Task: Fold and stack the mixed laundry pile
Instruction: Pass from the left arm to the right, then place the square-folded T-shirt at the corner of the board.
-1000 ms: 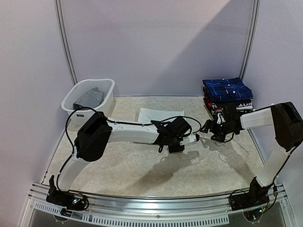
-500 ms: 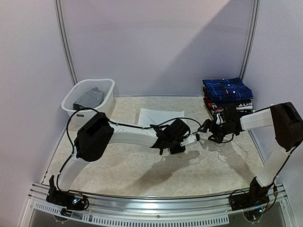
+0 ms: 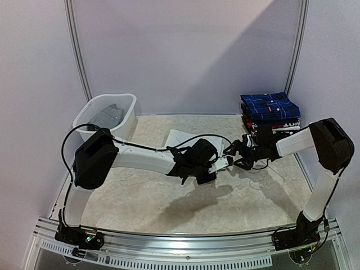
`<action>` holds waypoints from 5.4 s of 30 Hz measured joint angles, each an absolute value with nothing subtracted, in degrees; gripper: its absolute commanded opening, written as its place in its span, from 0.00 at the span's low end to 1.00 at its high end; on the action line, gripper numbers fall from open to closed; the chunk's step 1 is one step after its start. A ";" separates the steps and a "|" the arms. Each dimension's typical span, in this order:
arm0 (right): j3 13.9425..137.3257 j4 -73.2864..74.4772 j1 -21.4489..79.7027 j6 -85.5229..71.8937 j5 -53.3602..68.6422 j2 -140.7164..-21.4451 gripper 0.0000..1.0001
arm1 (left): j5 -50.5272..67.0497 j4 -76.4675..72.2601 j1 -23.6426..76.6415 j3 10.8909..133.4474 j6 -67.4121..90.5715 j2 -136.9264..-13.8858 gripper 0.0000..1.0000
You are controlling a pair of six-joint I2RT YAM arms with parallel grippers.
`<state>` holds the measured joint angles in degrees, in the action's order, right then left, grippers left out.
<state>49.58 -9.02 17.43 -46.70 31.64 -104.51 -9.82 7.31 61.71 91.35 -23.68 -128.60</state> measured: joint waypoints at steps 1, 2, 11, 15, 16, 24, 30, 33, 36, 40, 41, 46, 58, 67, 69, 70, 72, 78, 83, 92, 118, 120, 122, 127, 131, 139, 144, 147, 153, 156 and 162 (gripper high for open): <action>49.87 -9.34 17.98 -47.16 31.81 -104.90 0.92 | -9.61 7.09 61.71 90.96 -23.49 -128.49 0.00; 50.15 -9.65 18.44 -47.48 31.86 -105.27 0.92 | -9.39 7.03 61.71 90.65 -23.31 -128.40 0.00; 52.99 -14.39 20.18 -50.87 33.01 -109.82 0.82 | -7.64 5.58 61.71 87.22 -22.33 -125.08 0.00; 54.52 -15.86 21.12 -51.86 33.43 -111.85 0.73 | -6.87 5.04 61.69 86.46 -22.13 -123.37 0.00; 54.65 -15.94 21.30 -51.99 33.41 -112.05 0.73 | -6.76 4.91 61.71 86.30 -22.02 -123.09 0.00; 55.75 -16.40 22.15 -52.84 33.58 -113.38 0.71 | -5.93 4.19 61.71 85.91 -21.08 -122.37 0.00; 55.79 -16.67 22.28 -53.32 33.56 -113.54 0.69 | -5.93 3.66 61.71 85.69 -20.91 -122.37 0.00; 55.90 -17.47 22.35 -53.89 33.63 -114.04 0.65 | -5.58 3.62 61.71 85.60 -20.73 -122.34 0.00; 55.99 -18.37 22.44 -54.41 33.80 -114.59 0.62 | -5.45 3.40 61.71 85.60 -20.29 -122.34 0.00; 56.07 -18.55 22.46 -55.02 33.80 -114.87 0.55 | -5.13 3.09 61.71 85.60 -19.51 -122.34 0.00; 56.10 -18.50 22.46 -55.27 33.78 -114.96 0.52 | -5.04 3.05 61.71 85.60 -19.31 -122.34 0.00; 56.38 -18.63 22.46 -55.51 33.80 -115.63 0.47 | -4.80 1.98 61.71 85.60 -18.41 -122.34 0.00; 57.63 -17.47 22.50 -55.86 33.69 -116.60 0.27 | -3.07 0.69 61.71 85.60 -16.86 -122.34 0.00; 59.77 -13.72 22.39 -53.41 33.01 -116.66 0.00 | -1.65 -0.80 62.15 84.68 -15.33 -122.26 0.81; 60.36 -12.56 22.33 -52.45 32.97 -116.71 0.00 | -0.21 -0.95 62.35 83.85 -14.76 -121.91 0.92; 60.88 -11.60 22.20 -51.96 33.01 -116.73 0.00 | 0.91 -0.97 62.41 83.07 -13.98 -121.45 0.95; 62.08 -9.23 22.00 -50.46 32.99 -116.73 0.00 | 2.83 -0.97 62.52 80.64 -12.40 -119.66 0.96; 67.81 2.83 21.74 -42.24 29.52 -116.55 0.00 | 4.97 -1.65 62.08 70.15 -6.85 -107.77 0.96; 71.11 11.64 21.71 -34.83 25.10 -115.44 0.00 | 3.05 -3.70 61.41 62.78 -2.79 -98.21 0.97; 76.71 23.20 21.69 -25.56 18.09 -114.24 0.00 | -4.21 -4.73 59.75 48.51 3.55 -91.53 0.98; 98.70 43.75 21.74 -3.73 -7.99 -114.52 0.00 | -13.39 -8.36 57.19 39.42 4.80 -80.25 0.99; 100.40 44.16 21.74 -3.14 -9.37 -114.52 0.00 | -13.37 -8.51 57.19 39.42 4.78 -80.34 0.99; 101.95 44.45 21.74 -2.70 -10.37 -114.52 0.00 | -13.37 -8.86 57.19 39.42 4.78 -80.44 0.99; 105.56 45.36 21.82 -2.02 -11.75 -114.52 0.00 | -13.37 -9.32 57.19 39.42 4.75 -81.12 0.99; 108.90 46.65 22.33 -1.21 -13.04 -114.52 0.00 | -13.37 -9.63 57.04 39.42 4.73 -81.14 0.99; 116.44 49.76 23.33 -1.04 -16.29 -114.52 0.00 | -13.28 -9.96 56.93 39.42 4.75 -81.71 0.99; 120.92 52.60 23.99 -0.51 -18.22 -114.52 0.00 | -12.91 -10.00 56.93 39.42 4.75 -81.71 0.99; 123.98 54.19 24.49 0.60 -19.55 -114.52 0.00 | -12.58 -10.02 56.93 39.42 4.78 -81.71 0.98; 128.53 56.53 24.86 2.72 -21.96 -114.52 0.00 | -11.99 -10.07 56.93 39.42 4.80 -81.71 0.98; 130.34 57.25 24.86 3.88 -23.22 -114.52 0.00 | -11.53 -10.13 56.93 39.42 4.82 -81.71 0.98; 134.54 57.87 24.86 5.87 -26.63 -114.52 0.00 | -10.70 -10.46 56.93 39.42 4.93 -82.21 0.98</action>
<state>134.54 57.87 24.86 5.87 -26.63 -114.52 -10.70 -10.46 56.93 39.42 4.93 -82.21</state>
